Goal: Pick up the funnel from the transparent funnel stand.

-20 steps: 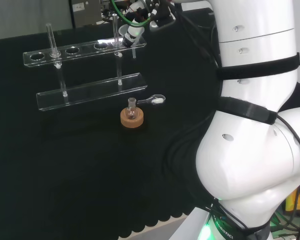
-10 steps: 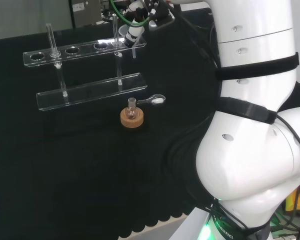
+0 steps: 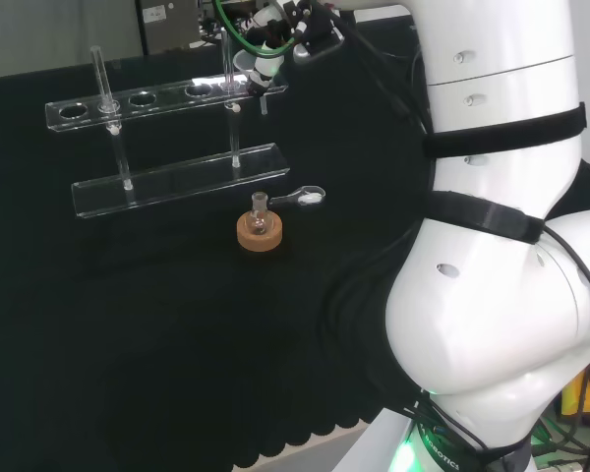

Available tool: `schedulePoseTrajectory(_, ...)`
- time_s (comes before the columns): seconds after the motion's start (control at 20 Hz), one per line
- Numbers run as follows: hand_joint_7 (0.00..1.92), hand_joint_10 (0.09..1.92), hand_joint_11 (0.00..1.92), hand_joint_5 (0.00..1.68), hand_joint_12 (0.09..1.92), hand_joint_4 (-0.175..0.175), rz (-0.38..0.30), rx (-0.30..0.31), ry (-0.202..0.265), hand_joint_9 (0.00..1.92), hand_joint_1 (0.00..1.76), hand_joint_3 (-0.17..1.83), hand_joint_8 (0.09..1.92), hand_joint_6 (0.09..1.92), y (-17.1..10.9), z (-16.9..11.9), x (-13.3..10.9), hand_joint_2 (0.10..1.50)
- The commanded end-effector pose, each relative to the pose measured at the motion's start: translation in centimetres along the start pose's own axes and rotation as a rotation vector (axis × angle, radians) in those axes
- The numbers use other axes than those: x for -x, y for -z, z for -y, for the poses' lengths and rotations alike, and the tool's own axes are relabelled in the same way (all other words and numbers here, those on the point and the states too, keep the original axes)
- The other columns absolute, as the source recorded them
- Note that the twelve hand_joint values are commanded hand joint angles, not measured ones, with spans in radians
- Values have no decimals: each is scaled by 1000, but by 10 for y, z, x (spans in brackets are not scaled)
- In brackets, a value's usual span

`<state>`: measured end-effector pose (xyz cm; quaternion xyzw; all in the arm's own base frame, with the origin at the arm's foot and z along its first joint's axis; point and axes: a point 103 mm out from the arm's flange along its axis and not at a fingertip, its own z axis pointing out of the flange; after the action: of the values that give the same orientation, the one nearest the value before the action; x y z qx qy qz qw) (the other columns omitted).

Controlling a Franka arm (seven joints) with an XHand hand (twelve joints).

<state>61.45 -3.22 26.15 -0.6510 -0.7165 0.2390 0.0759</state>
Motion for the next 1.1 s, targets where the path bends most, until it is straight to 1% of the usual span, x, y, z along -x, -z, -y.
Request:
schedulePoseTrajectory(0.05,148,731,26,258,1443,-50,-7,14,-10,263,653,342,682,87,2,0,2,694)
schedulePoseTrajectory(0.25,230,701,60,398,1423,-38,17,33,-10,317,687,390,697,87,3,-1,0,693)
schedulePoseTrajectory(0.35,272,689,78,451,1415,-32,32,31,-9,342,708,410,706,87,4,-2,0,694)
schedulePoseTrajectory(0.5,299,677,90,484,1408,-29,39,41,-11,364,726,429,711,96,4,-2,0,696)
schedulePoseTrajectory(0.65,319,668,110,508,1401,-27,39,82,-12,385,744,446,716,107,6,1,1,697)
schedulePoseTrajectory(0.8,360,646,148,561,1382,-24,44,99,-15,430,763,474,722,153,8,4,2,691)
schedulePoseTrajectory(0.85,371,628,159,575,1373,-22,46,105,-15,445,767,488,720,212,9,5,2,686)
schedulePoseTrajectory(1.0,385,599,177,560,1369,-7,53,119,-24,470,778,514,723,694,11,8,3,677)
schedulePoseTrajectory(1.05,386,600,179,552,1370,-4,55,123,-26,472,780,520,728,809,12,9,3,676)
schedulePoseTrajectory(1.1,387,602,181,551,1370,-3,54,127,-28,474,782,524,732,879,13,11,4,675)
